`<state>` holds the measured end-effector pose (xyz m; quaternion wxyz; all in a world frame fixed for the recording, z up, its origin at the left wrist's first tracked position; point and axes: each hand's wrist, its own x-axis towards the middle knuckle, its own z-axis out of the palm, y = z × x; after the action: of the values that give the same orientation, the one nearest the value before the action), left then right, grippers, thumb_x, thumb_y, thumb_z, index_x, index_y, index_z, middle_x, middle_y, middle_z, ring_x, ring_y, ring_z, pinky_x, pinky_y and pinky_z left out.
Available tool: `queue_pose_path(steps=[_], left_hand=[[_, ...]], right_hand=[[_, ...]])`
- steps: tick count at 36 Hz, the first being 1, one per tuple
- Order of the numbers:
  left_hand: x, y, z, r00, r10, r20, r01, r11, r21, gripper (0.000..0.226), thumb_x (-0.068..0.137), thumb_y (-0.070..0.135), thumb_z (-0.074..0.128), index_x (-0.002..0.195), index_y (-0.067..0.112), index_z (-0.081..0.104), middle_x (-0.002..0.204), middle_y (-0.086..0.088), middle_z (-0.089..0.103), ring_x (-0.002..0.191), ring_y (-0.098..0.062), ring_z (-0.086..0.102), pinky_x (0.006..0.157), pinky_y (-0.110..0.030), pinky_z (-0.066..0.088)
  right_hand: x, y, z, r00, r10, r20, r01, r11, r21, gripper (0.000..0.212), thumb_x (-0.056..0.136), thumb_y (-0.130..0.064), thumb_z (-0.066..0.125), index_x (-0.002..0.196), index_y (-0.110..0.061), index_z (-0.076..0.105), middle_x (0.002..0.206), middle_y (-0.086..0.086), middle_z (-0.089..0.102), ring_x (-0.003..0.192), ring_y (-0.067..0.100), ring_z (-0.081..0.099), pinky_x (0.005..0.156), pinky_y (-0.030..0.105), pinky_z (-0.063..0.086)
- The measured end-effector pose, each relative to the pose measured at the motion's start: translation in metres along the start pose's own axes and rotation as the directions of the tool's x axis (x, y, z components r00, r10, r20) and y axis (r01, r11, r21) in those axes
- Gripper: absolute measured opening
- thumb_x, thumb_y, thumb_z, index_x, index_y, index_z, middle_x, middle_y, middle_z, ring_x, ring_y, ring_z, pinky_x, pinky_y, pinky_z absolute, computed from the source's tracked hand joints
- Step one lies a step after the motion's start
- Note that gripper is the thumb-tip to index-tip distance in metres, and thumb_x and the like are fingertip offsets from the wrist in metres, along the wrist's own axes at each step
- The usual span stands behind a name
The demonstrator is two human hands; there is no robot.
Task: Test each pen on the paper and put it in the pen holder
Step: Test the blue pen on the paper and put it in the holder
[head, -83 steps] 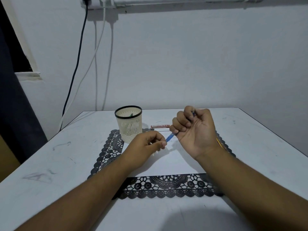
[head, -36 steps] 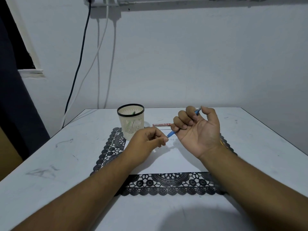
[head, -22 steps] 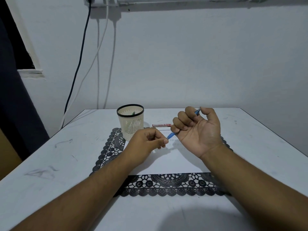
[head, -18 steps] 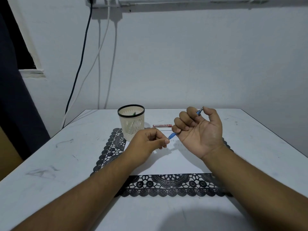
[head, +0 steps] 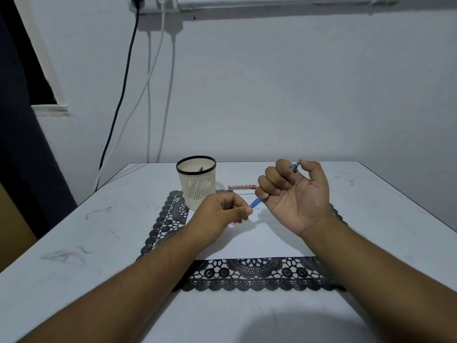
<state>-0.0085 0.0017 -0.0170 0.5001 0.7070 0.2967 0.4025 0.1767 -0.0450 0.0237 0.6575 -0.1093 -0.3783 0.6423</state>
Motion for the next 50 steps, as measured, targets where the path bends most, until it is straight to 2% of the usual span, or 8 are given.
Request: queue_pose_path(steps=[7, 24, 30, 33, 35, 38, 42, 50], left_hand=[[0.0, -0.002, 0.001, 1.0, -0.003, -0.001, 0.003, 1.0, -0.018, 0.006, 0.087, 0.007, 0.076, 0.082, 0.007, 0.073, 0.071, -0.004, 0.07, 0.066, -0.015, 0.059, 0.069, -0.028, 0.049], [0.0, -0.002, 0.002, 0.999, 0.017, 0.027, -0.018, 1.0, 0.017, 0.008, 0.089, 0.008, 0.075, 0.082, 0.009, 0.072, 0.072, -0.003, 0.069, 0.067, -0.015, 0.057, 0.069, -0.03, 0.047], [0.001, -0.003, 0.003, 1.0, 0.016, -0.001, -0.016, 0.999, 0.032, 0.011, 0.09, 0.008, 0.074, 0.081, 0.013, 0.072, 0.071, 0.0, 0.068, 0.065, -0.013, 0.055, 0.067, -0.029, 0.045], [0.002, -0.003, 0.003, 0.999, 0.008, -0.04, -0.006, 0.999, 0.047, 0.009, 0.09, 0.011, 0.075, 0.083, 0.009, 0.071, 0.072, -0.001, 0.067, 0.065, -0.011, 0.055, 0.066, -0.025, 0.044], [0.002, -0.002, 0.001, 0.997, 0.005, -0.071, -0.001, 0.999, 0.053, 0.01, 0.09, 0.013, 0.076, 0.084, 0.007, 0.071, 0.074, -0.005, 0.066, 0.067, -0.013, 0.055, 0.067, -0.027, 0.043], [0.002, -0.003, -0.001, 0.995, 0.007, -0.099, -0.002, 0.999, 0.052, 0.012, 0.089, 0.014, 0.078, 0.086, 0.004, 0.071, 0.075, -0.007, 0.065, 0.068, -0.015, 0.054, 0.066, -0.026, 0.043], [0.002, -0.003, 0.0, 0.995, 0.01, -0.104, -0.005, 0.999, 0.04, 0.011, 0.088, 0.011, 0.078, 0.087, 0.001, 0.072, 0.073, -0.007, 0.063, 0.067, -0.014, 0.052, 0.062, -0.019, 0.043], [0.001, -0.001, 0.001, 0.997, 0.017, -0.076, -0.012, 0.998, 0.06, 0.003, 0.09, 0.008, 0.075, 0.087, 0.007, 0.074, 0.076, -0.003, 0.069, 0.068, -0.01, 0.055, 0.066, -0.017, 0.044]], right_hand=[[0.0, -0.002, -0.001, 1.0, 0.024, -0.002, -0.024, 1.0, 0.005, 0.032, 0.087, -0.041, 0.039, 0.07, -0.02, 0.022, 0.065, 0.0, 0.019, 0.064, 0.019, 0.018, 0.068, 0.037, 0.015], [-0.001, -0.007, -0.002, 0.997, 0.073, 0.02, -0.073, 0.997, -0.027, 0.031, 0.087, -0.04, 0.038, 0.068, -0.019, 0.023, 0.066, 0.0, 0.019, 0.064, 0.019, 0.018, 0.065, 0.034, 0.026], [0.002, -0.001, 0.0, 0.996, 0.037, -0.084, -0.038, 0.999, -0.01, 0.034, 0.09, -0.043, 0.042, 0.07, -0.015, 0.043, 0.066, 0.002, 0.034, 0.063, 0.019, 0.034, 0.067, 0.035, 0.033], [0.003, 0.0, -0.001, 0.983, 0.015, -0.181, -0.012, 1.0, 0.017, 0.038, 0.093, -0.044, 0.044, 0.07, -0.014, 0.051, 0.071, 0.005, 0.046, 0.066, 0.023, 0.046, 0.072, 0.037, 0.041], [0.003, 0.001, -0.003, 0.973, 0.016, -0.231, -0.004, 0.999, 0.054, 0.042, 0.097, -0.044, 0.044, 0.071, -0.014, 0.058, 0.076, 0.007, 0.054, 0.071, 0.025, 0.052, 0.083, 0.04, 0.045], [0.003, 0.003, -0.003, 0.964, 0.035, -0.263, -0.01, 0.995, 0.096, 0.043, 0.097, -0.044, 0.045, 0.072, -0.013, 0.061, 0.076, 0.006, 0.054, 0.072, 0.026, 0.054, 0.095, 0.043, 0.044], [0.002, 0.005, -0.002, 0.975, 0.03, -0.22, -0.004, 0.993, 0.117, 0.036, 0.086, -0.045, 0.047, 0.067, -0.015, 0.049, 0.068, 0.002, 0.04, 0.064, 0.022, 0.044, 0.084, 0.04, 0.044], [0.002, 0.005, -0.002, 0.982, -0.005, -0.191, 0.029, 0.992, 0.122, 0.034, 0.086, -0.045, 0.045, 0.067, -0.017, 0.039, 0.068, 0.0, 0.03, 0.062, 0.019, 0.032, 0.069, 0.035, 0.036]])
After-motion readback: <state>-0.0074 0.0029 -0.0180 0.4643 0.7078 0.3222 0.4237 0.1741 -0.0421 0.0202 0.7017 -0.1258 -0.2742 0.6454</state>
